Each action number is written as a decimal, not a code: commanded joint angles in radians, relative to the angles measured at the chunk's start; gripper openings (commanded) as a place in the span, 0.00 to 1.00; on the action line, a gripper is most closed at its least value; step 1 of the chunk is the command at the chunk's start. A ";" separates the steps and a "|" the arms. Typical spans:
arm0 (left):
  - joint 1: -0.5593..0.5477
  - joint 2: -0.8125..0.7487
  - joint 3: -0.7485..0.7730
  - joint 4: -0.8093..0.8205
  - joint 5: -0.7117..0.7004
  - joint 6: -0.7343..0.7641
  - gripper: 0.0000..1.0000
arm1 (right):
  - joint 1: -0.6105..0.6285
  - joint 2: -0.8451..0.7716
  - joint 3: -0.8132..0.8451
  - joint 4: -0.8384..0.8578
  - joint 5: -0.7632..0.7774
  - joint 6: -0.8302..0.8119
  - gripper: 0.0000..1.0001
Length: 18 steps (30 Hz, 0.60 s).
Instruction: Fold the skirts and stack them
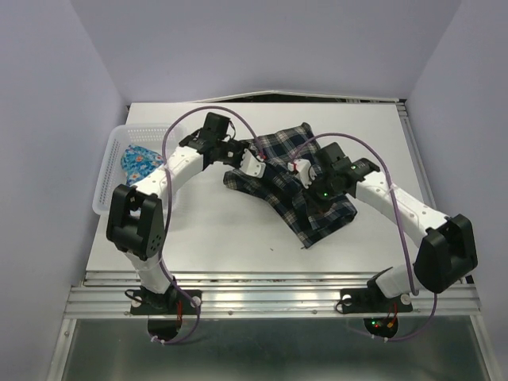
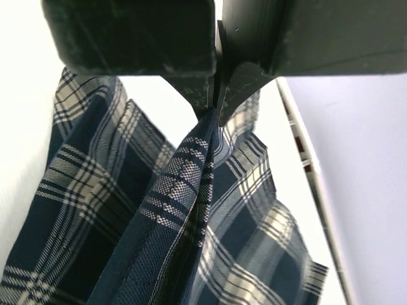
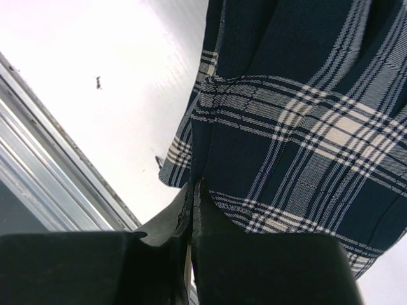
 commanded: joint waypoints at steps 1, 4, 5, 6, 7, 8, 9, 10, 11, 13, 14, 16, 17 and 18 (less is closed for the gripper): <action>0.010 -0.087 -0.009 -0.082 0.002 0.006 0.00 | 0.001 -0.021 0.003 -0.033 -0.056 -0.035 0.01; 0.010 -0.076 -0.074 -0.073 -0.023 0.022 0.00 | 0.001 0.005 -0.048 0.009 -0.067 -0.044 0.01; 0.010 -0.062 -0.104 -0.052 -0.032 0.014 0.00 | 0.001 0.026 -0.060 0.030 -0.065 -0.045 0.01; 0.008 -0.050 -0.117 -0.038 -0.040 0.005 0.00 | 0.001 0.038 -0.077 0.038 -0.065 -0.048 0.01; 0.008 -0.038 -0.126 -0.009 -0.054 -0.006 0.00 | 0.001 0.051 -0.085 0.062 -0.064 -0.047 0.01; 0.007 -0.026 -0.137 0.007 -0.060 -0.018 0.00 | 0.001 0.060 -0.091 0.078 -0.064 -0.045 0.01; 0.007 0.003 -0.138 0.014 -0.063 -0.038 0.01 | 0.001 0.081 -0.101 0.090 -0.065 -0.045 0.01; 0.005 0.028 -0.143 0.022 -0.066 -0.044 0.01 | 0.001 0.095 -0.103 0.107 -0.070 -0.044 0.01; 0.005 0.036 -0.152 0.033 -0.069 -0.044 0.01 | 0.001 0.106 -0.102 0.111 -0.075 -0.042 0.01; 0.005 0.045 -0.175 0.044 -0.081 -0.035 0.04 | 0.001 0.135 -0.094 0.112 -0.093 -0.045 0.01; 0.005 0.042 -0.183 0.045 -0.083 -0.027 0.09 | 0.010 0.138 -0.094 0.111 -0.096 -0.045 0.01; 0.005 0.019 -0.189 0.039 -0.083 -0.027 0.32 | 0.019 0.144 -0.086 0.093 -0.102 -0.061 0.08; 0.005 0.005 -0.184 0.028 -0.081 -0.033 0.37 | 0.019 0.143 -0.079 0.082 -0.105 -0.067 0.19; 0.007 -0.010 -0.178 0.012 -0.074 -0.038 0.42 | 0.019 0.138 -0.069 0.072 -0.114 -0.074 0.27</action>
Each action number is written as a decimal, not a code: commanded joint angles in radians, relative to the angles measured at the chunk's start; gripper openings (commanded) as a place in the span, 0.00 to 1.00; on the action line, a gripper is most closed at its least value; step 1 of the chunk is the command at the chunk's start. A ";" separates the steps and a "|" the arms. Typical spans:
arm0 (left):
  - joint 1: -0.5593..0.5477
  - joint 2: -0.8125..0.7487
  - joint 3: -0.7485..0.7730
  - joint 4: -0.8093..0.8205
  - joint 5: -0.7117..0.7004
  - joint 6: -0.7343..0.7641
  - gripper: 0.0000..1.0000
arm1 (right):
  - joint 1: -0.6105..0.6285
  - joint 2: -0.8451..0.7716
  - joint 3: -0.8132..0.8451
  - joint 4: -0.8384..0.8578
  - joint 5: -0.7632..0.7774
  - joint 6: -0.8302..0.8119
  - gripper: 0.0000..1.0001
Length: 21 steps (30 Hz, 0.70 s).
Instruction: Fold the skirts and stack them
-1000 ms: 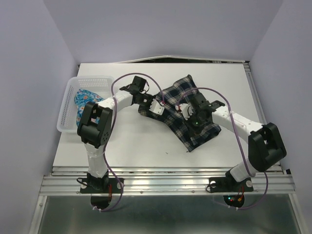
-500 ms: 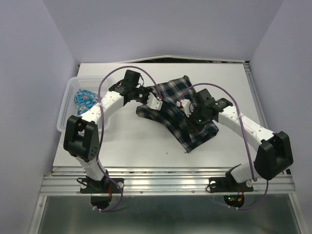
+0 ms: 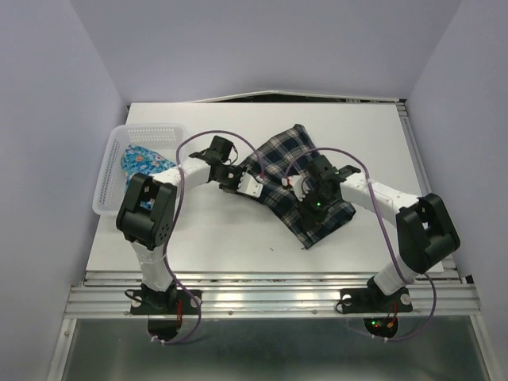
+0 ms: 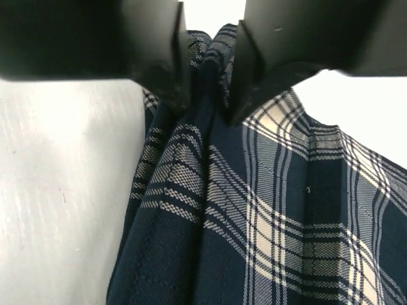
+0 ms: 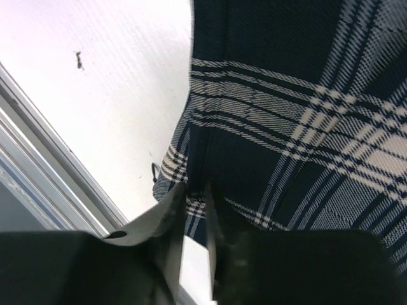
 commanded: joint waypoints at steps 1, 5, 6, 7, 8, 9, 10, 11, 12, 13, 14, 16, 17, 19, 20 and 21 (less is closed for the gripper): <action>0.005 -0.099 0.011 -0.024 0.017 -0.037 0.53 | 0.013 -0.041 0.047 -0.024 -0.061 -0.033 0.49; 0.023 -0.270 0.002 -0.019 0.091 -0.184 0.73 | -0.005 -0.139 0.169 -0.032 -0.083 0.032 0.77; 0.031 -0.300 -0.005 0.002 0.106 -0.255 0.73 | -0.025 -0.148 0.198 -0.034 -0.092 0.049 0.78; 0.048 -0.349 -0.022 0.034 0.135 -0.398 0.73 | -0.046 -0.144 0.227 -0.049 -0.121 0.053 0.79; 0.048 -0.349 -0.036 0.050 0.146 -0.466 0.72 | -0.071 -0.135 0.261 -0.066 -0.129 0.053 0.79; 0.061 -0.396 -0.057 0.074 0.148 -0.549 0.70 | -0.127 -0.119 0.310 -0.077 -0.131 0.048 0.79; 0.065 -0.421 -0.086 0.140 0.128 -0.633 0.68 | -0.157 -0.102 0.329 -0.112 -0.135 0.021 0.79; 0.068 -0.444 -0.152 0.172 0.111 -0.712 0.68 | -0.180 -0.082 0.344 -0.133 -0.126 0.007 0.79; 0.068 -0.485 -0.185 0.200 0.096 -0.855 0.67 | -0.197 -0.049 0.363 -0.153 -0.109 -0.010 0.77; 0.068 -0.511 -0.238 0.249 0.064 -0.933 0.67 | -0.211 -0.039 0.360 -0.187 -0.079 -0.045 0.77; 0.071 -0.518 -0.258 0.262 0.059 -1.009 0.66 | -0.211 -0.036 0.354 -0.201 -0.065 -0.059 0.77; 0.095 -0.527 -0.289 0.300 0.065 -1.201 0.67 | -0.211 -0.058 0.318 -0.212 -0.043 -0.049 0.73; 0.103 -0.542 -0.327 0.339 0.064 -1.335 0.66 | -0.211 -0.070 0.308 -0.206 -0.039 -0.035 0.70; 0.123 -0.565 -0.361 0.430 0.065 -1.460 0.67 | -0.186 -0.114 0.285 -0.175 0.010 0.012 0.69; 0.124 -0.596 -0.396 0.459 0.064 -1.517 0.67 | -0.138 -0.130 0.253 -0.155 0.039 0.032 0.69; 0.124 -0.610 -0.409 0.484 0.064 -1.562 0.68 | -0.105 -0.143 0.231 -0.137 0.069 0.054 0.70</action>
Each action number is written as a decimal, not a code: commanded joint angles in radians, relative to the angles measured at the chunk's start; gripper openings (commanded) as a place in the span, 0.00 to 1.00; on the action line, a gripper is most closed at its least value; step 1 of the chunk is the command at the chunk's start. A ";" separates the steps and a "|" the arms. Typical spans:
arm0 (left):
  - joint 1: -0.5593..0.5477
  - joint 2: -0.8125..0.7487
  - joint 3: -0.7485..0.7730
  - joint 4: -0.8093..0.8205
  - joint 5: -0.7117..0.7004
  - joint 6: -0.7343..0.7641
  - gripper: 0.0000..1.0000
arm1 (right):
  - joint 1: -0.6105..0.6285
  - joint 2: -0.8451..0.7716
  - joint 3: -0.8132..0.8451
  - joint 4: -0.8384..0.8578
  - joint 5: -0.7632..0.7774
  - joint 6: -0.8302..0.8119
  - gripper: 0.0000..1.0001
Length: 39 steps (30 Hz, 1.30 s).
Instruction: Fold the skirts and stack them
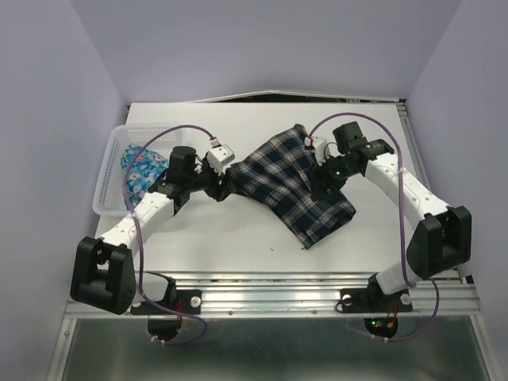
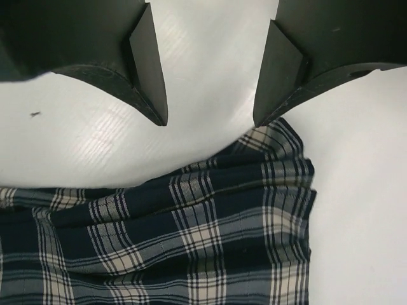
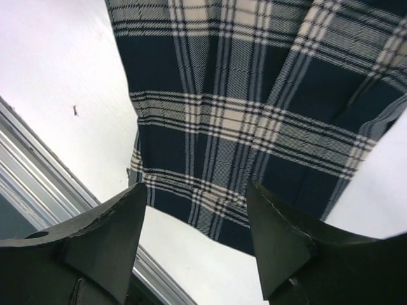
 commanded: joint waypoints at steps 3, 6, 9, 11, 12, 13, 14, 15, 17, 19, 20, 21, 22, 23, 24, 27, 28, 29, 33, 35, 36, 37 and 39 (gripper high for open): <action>0.015 -0.113 -0.078 0.252 -0.123 -0.573 0.67 | 0.247 -0.124 -0.134 0.143 0.219 0.176 0.70; 0.010 -0.081 -0.029 0.194 -0.259 -0.598 0.67 | 0.311 -0.075 -0.144 0.223 0.273 0.237 0.75; 0.028 -0.039 0.015 0.142 -0.270 -0.607 0.67 | 0.360 -0.004 -0.131 0.231 0.345 0.268 0.74; 0.050 -0.030 0.017 0.121 -0.222 -0.729 0.69 | 0.417 -0.020 -0.176 0.285 0.401 0.285 0.76; 0.050 -0.032 0.008 0.119 -0.221 -0.780 0.71 | 0.433 -0.026 -0.220 0.306 0.421 0.297 0.79; 0.050 -0.033 -0.003 0.116 -0.224 -0.838 0.74 | 0.449 -0.029 -0.238 0.324 0.434 0.309 0.82; 0.050 -0.027 -0.020 0.099 -0.236 -0.896 0.75 | 0.460 -0.027 -0.255 0.350 0.453 0.331 0.84; 0.047 -0.020 -0.024 0.090 -0.236 -0.987 0.77 | 0.472 -0.018 -0.272 0.363 0.474 0.334 0.87; 0.041 0.017 -0.026 0.067 -0.237 -1.049 0.77 | 0.503 -0.006 -0.324 0.421 0.551 0.325 0.88; 0.030 0.039 -0.018 0.055 -0.245 -1.095 0.77 | 0.524 0.003 -0.352 0.455 0.574 0.326 0.88; 0.030 0.051 -0.011 0.056 -0.247 -1.102 0.77 | 0.547 0.002 -0.379 0.490 0.594 0.322 0.87; 0.027 0.059 -0.006 0.055 -0.248 -1.113 0.77 | 0.559 0.005 -0.393 0.504 0.606 0.320 0.88; 0.022 0.068 0.000 0.052 -0.251 -1.135 0.78 | 0.569 0.011 -0.403 0.512 0.623 0.325 0.87; 0.006 0.086 0.014 0.041 -0.263 -1.141 0.78 | 0.569 0.032 -0.407 0.512 0.638 0.337 0.86; -0.007 0.097 0.020 0.035 -0.276 -1.147 0.78 | 0.569 0.043 -0.409 0.512 0.640 0.340 0.84; -0.050 0.154 0.037 0.038 -0.313 -1.190 0.79 | 0.569 0.066 -0.438 0.536 0.681 0.320 0.77; -0.059 0.174 0.049 0.035 -0.328 -1.195 0.79 | 0.569 0.071 -0.444 0.541 0.692 0.319 0.73; -0.064 0.194 0.061 0.042 -0.339 -1.198 0.79 | 0.569 0.077 -0.450 0.544 0.704 0.316 0.69; -0.085 0.319 0.133 0.044 -0.377 -1.187 0.81 | 0.569 0.078 -0.475 0.561 0.702 0.308 0.49; -0.087 0.356 0.143 0.047 -0.394 -1.190 0.81 | 0.569 0.085 -0.470 0.556 0.694 0.306 0.36; -0.088 0.390 0.156 0.053 -0.396 -1.188 0.82 | 0.569 0.086 -0.469 0.555 0.691 0.302 0.33; -0.088 0.404 0.164 0.061 -0.396 -1.182 0.82 | 0.569 0.085 -0.470 0.556 0.689 0.302 0.28; -0.096 0.431 0.178 0.078 -0.405 -1.178 0.82 | 0.569 0.074 -0.470 0.553 0.679 0.305 0.21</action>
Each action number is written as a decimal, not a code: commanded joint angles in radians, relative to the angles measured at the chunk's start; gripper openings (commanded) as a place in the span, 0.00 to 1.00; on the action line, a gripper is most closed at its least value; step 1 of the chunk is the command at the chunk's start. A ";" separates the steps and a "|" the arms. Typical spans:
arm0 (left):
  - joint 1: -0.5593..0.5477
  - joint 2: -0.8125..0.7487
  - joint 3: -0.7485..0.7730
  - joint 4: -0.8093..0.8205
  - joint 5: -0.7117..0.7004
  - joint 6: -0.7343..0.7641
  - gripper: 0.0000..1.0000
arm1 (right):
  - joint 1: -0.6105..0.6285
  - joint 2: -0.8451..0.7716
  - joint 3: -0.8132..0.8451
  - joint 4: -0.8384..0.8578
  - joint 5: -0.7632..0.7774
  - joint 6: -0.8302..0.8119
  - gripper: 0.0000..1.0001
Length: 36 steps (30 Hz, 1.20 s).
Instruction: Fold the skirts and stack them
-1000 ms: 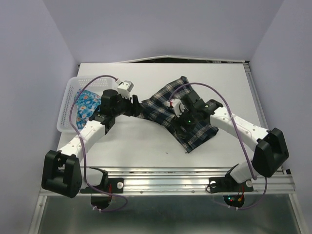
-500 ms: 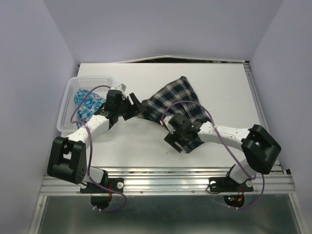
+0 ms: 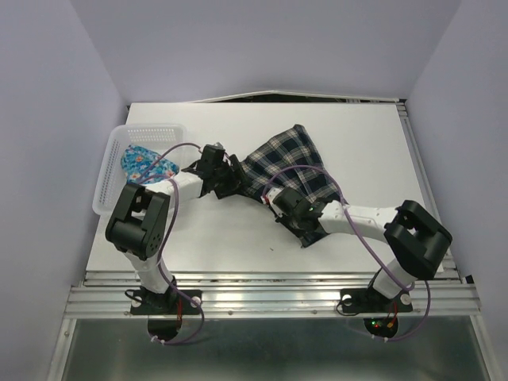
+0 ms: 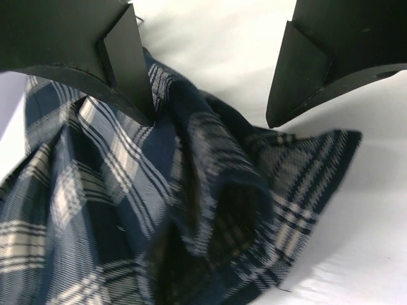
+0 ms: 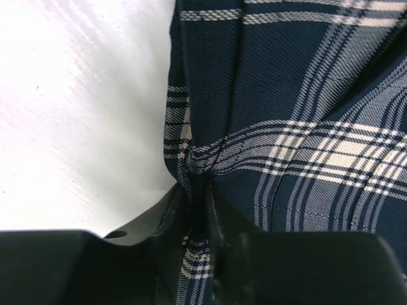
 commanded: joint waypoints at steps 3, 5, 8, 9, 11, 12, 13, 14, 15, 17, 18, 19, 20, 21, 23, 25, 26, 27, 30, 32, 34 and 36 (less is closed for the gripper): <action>-0.018 0.057 0.059 0.036 -0.069 -0.001 0.80 | 0.003 -0.015 -0.012 0.003 -0.019 0.010 0.05; -0.015 0.077 0.071 0.041 -0.095 0.020 0.70 | 0.003 -0.046 -0.008 -0.006 -0.042 0.002 0.01; -0.006 0.097 0.149 0.070 -0.109 0.060 0.48 | 0.003 -0.115 -0.012 -0.014 -0.071 -0.011 0.01; -0.006 0.092 0.168 0.082 -0.116 0.072 0.40 | 0.003 -0.130 -0.012 -0.018 -0.071 -0.011 0.01; -0.006 0.089 0.236 0.128 -0.118 0.132 0.24 | -0.026 -0.152 -0.005 -0.040 -0.096 -0.013 0.01; -0.007 0.092 0.264 0.131 -0.119 0.157 0.19 | -0.040 -0.161 -0.002 -0.044 -0.106 -0.013 0.01; -0.009 0.098 0.293 0.136 -0.118 0.175 0.14 | -0.054 -0.166 0.000 -0.046 -0.114 -0.014 0.01; -0.009 0.105 0.318 0.140 -0.100 0.193 0.04 | -0.082 -0.169 -0.005 -0.044 -0.132 -0.019 0.01; -0.009 0.115 0.362 0.140 -0.089 0.235 0.00 | -0.091 -0.177 -0.003 -0.043 -0.143 -0.018 0.01; -0.012 0.105 0.381 0.156 -0.066 0.273 0.00 | -0.102 -0.180 0.006 -0.041 -0.175 -0.011 0.01; -0.015 0.094 0.374 0.163 -0.063 0.310 0.00 | -0.102 -0.186 0.009 -0.043 -0.185 -0.008 0.01; -0.015 0.079 0.357 0.176 -0.063 0.331 0.00 | -0.102 -0.187 0.012 -0.043 -0.194 -0.007 0.01; -0.018 0.050 0.311 0.208 -0.079 0.347 0.00 | -0.102 -0.186 0.015 -0.044 -0.226 -0.011 0.01; -0.015 0.042 0.292 0.214 -0.096 0.358 0.00 | -0.102 -0.181 0.015 -0.048 -0.264 -0.008 0.01; 0.003 0.048 0.263 0.194 -0.118 0.381 0.00 | -0.102 -0.152 0.021 -0.048 -0.356 -0.030 0.01; 0.014 0.068 0.242 0.180 -0.124 0.399 0.00 | -0.102 -0.125 0.033 -0.046 -0.408 -0.019 0.01; 0.020 0.097 0.245 0.182 -0.127 0.429 0.00 | -0.102 -0.099 0.040 -0.026 -0.462 -0.024 0.01; 0.023 0.114 0.257 0.173 -0.132 0.450 0.00 | -0.102 -0.083 0.055 -0.014 -0.484 -0.018 0.01; 0.028 0.180 0.310 0.131 -0.133 0.525 0.00 | -0.102 -0.004 0.105 -0.011 -0.536 -0.002 0.10; 0.031 0.194 0.324 0.125 -0.130 0.560 0.12 | -0.102 0.027 0.165 -0.035 -0.563 -0.002 0.57; 0.039 0.175 0.327 0.128 -0.144 0.605 0.31 | -0.102 -0.011 0.194 -0.035 -0.554 0.002 0.76; 0.052 0.156 0.329 0.134 -0.136 0.623 0.46 | -0.117 -0.049 0.214 -0.037 -0.550 -0.011 0.84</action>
